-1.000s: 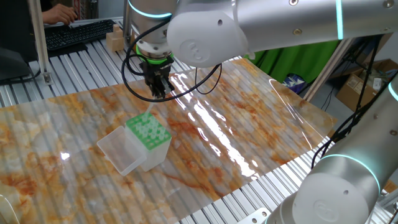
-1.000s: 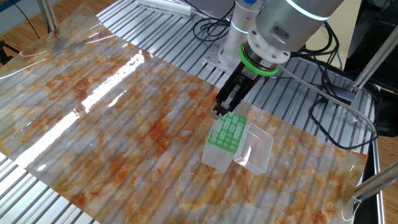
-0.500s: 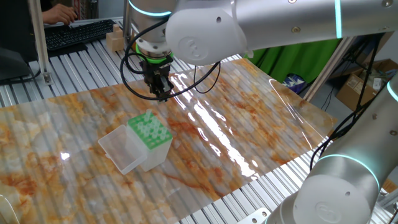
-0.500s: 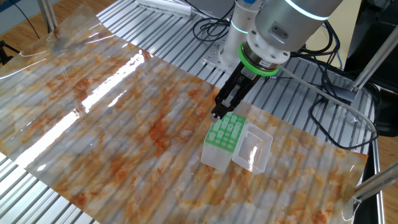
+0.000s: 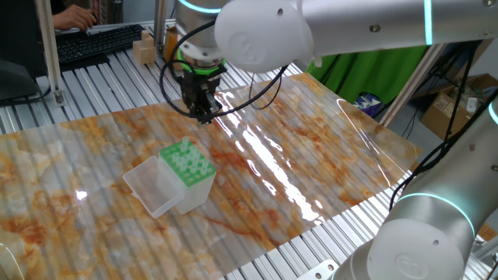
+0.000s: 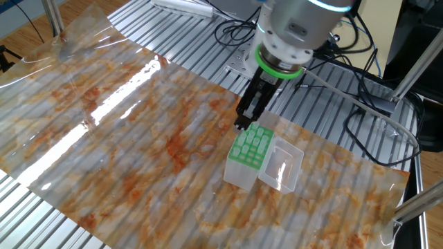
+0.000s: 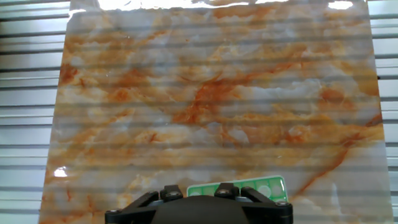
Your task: Insert a large pipette tip into the holder for large pipette tips
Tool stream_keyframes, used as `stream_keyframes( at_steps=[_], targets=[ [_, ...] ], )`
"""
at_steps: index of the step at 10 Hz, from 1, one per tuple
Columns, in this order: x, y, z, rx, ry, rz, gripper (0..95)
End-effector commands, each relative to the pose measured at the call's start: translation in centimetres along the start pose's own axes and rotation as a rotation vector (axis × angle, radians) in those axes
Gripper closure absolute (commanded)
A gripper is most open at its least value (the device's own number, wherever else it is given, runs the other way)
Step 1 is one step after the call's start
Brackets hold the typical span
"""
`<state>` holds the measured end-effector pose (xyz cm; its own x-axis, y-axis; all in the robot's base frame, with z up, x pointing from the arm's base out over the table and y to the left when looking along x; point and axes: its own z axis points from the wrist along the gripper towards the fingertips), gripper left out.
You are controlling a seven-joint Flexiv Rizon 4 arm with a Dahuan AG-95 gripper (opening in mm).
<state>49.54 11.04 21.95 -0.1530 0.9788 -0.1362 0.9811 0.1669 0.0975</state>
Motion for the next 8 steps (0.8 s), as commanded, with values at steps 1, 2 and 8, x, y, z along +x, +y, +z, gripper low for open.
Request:
stream_keyframes(
  at_steps=[1, 2, 8],
  targets=[
    [-0.5, 0.4, 0.4, 0.022, 0.061, -0.139, 95.0],
    [-1.1, 0.6, 0.7, 0.032, 0.093, -0.2, 95.0],
    [-4.2, 1.5, 2.8, 0.027, 0.199, -0.673, 95.0]
  ],
)
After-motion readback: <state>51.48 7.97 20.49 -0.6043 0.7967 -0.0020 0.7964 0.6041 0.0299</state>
